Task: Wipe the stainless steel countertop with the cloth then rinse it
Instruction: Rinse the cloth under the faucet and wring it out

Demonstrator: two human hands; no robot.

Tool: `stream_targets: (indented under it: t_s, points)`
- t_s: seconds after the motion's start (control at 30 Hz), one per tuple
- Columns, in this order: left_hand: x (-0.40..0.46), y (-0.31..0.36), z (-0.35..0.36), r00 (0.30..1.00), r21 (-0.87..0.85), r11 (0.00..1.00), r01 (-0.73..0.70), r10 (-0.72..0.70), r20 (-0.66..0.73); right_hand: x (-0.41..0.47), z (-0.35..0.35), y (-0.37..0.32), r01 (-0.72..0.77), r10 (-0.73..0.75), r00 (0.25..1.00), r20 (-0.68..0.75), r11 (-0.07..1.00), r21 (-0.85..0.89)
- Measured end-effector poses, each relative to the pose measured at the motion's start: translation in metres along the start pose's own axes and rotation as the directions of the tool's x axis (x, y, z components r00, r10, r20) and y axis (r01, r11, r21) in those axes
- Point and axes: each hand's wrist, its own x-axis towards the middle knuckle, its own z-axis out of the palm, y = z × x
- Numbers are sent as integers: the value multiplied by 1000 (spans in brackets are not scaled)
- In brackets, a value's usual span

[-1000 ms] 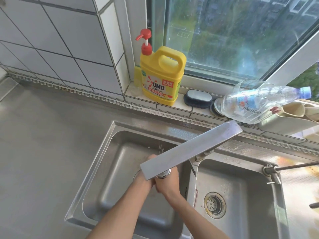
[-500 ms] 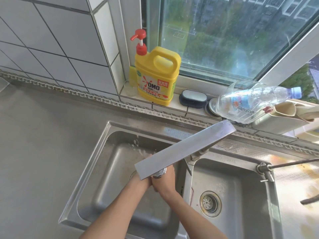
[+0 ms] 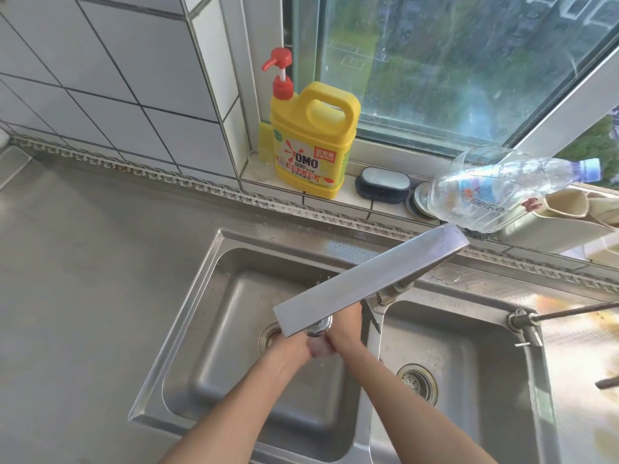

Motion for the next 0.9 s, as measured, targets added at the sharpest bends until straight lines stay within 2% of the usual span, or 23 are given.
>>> stream_targets:
  t_s: [0.03,0.1,0.17,0.2,0.27,0.37,0.4,0.47,0.53,0.6,0.7,0.77,0.83,0.9]
  points:
    - [-2,-1,-1,1000,10,1000,1,-1,-31,4,-2,-2,-50,50,999,13,998,40]
    - [-7,1,-13,979,143,981,-135,154,-130,12,-4,3,-64,58,998,37,983,175]
    - [-15,9,-27,929,354,891,-286,348,-127,11,-6,4,-98,47,979,198,962,255]
    - [-21,14,-35,911,408,849,-336,402,-86,8,-6,4,-117,28,953,302,952,282]
    - [-37,20,-48,910,306,860,-408,412,57,1,-10,-3,-173,13,883,469,938,300]
    - [-46,22,-58,891,237,867,-438,384,244,7,-13,-2,-260,39,786,617,927,271]
    - [-50,23,-58,881,248,858,-450,382,280,8,-14,-1,-267,36,776,629,923,276]
    - [-48,23,-58,874,291,834,-470,393,286,9,-13,1,-278,34,803,595,904,324]
    - [-43,22,-53,875,283,829,-483,441,201,8,-14,5,-293,84,850,521,896,335]
    - [-40,24,-46,896,211,871,-445,435,91,5,-15,12,-301,135,880,456,901,313]
    - [-36,24,-41,943,37,942,-333,332,27,-6,-9,28,-345,191,833,520,913,217]
    - [-27,18,-41,963,4,963,-271,271,-8,-18,-4,36,-383,203,803,560,896,224]
    - [-21,17,-36,976,-16,978,-208,207,-70,-29,3,37,-407,198,840,506,846,345]
    - [-13,18,-27,989,-107,988,-108,96,-117,-34,10,37,-282,137,934,331,852,442]
